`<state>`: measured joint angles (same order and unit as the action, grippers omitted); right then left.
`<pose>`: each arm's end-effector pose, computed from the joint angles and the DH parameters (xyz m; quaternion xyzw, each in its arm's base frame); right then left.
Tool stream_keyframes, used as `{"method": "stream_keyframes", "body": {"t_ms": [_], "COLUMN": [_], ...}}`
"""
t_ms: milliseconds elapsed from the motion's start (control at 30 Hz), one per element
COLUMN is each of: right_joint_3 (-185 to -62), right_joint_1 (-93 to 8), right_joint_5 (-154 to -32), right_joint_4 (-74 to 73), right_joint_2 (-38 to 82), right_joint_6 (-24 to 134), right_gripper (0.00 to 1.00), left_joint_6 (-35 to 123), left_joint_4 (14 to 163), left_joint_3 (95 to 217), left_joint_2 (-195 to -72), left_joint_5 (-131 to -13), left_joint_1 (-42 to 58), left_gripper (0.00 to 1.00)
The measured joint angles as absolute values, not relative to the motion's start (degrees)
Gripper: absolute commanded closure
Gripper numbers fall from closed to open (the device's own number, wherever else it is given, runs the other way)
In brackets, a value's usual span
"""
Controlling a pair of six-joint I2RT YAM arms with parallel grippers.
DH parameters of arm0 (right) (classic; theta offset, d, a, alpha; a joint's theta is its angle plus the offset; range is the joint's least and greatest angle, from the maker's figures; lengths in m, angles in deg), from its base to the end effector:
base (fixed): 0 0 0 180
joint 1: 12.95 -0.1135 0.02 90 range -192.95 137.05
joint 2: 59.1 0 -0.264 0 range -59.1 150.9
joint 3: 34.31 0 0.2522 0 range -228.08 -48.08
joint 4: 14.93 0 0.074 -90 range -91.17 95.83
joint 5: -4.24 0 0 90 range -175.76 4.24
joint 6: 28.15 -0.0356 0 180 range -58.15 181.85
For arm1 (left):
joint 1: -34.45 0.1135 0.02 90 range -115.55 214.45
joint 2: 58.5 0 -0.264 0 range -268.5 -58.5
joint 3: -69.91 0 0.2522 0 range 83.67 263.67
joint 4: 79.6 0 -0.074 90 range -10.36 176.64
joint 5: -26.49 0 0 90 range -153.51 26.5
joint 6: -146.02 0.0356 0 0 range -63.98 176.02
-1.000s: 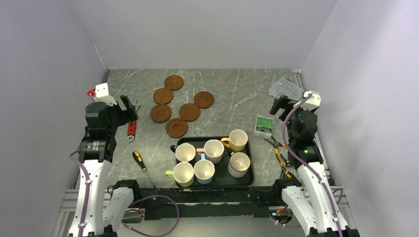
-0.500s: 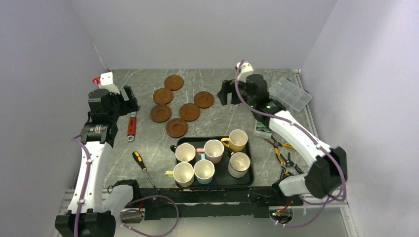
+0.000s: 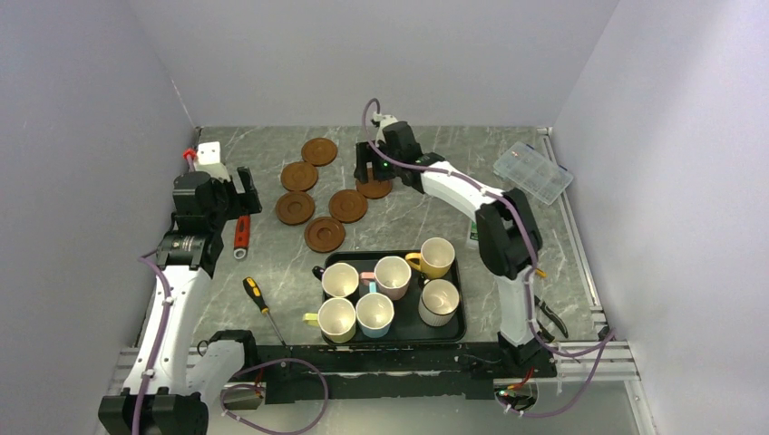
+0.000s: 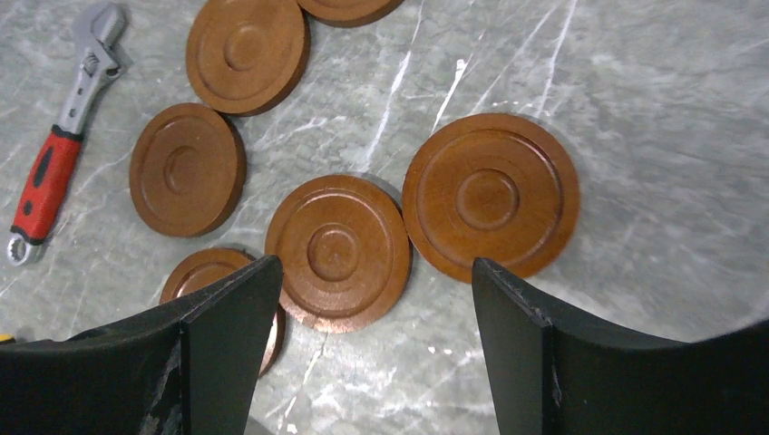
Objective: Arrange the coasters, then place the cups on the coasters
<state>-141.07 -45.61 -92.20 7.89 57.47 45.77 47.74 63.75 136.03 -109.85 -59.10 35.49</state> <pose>0.4009 0.2617 0.2477 -0.1530 0.8628 0.2426 0.4162 0.2005 0.0064 0.3432 -0.0887 0.8234 -0.0035 0.5605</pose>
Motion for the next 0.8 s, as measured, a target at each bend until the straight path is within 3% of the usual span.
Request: {"method": "stream_keyframes", "body": {"t_ms": [433,800], "right_joint_3": [-156.82,-157.24], "right_joint_1": [-45.59,-44.89], "right_joint_5": [-93.99,-93.53], "right_joint_4": [14.64,15.61], "right_joint_2": [72.10,74.19], "right_joint_6": [37.40,28.90], "right_gripper": [0.09,0.03], "left_joint_6": [49.84,50.89], "left_joint_4": [64.80,64.91], "left_joint_3": [136.03,136.01], "left_joint_2": [-111.49,-111.53], "left_joint_5": [-57.55,-56.06], "left_joint_1": [28.47,25.00], "left_gripper": [0.06,0.06]}}
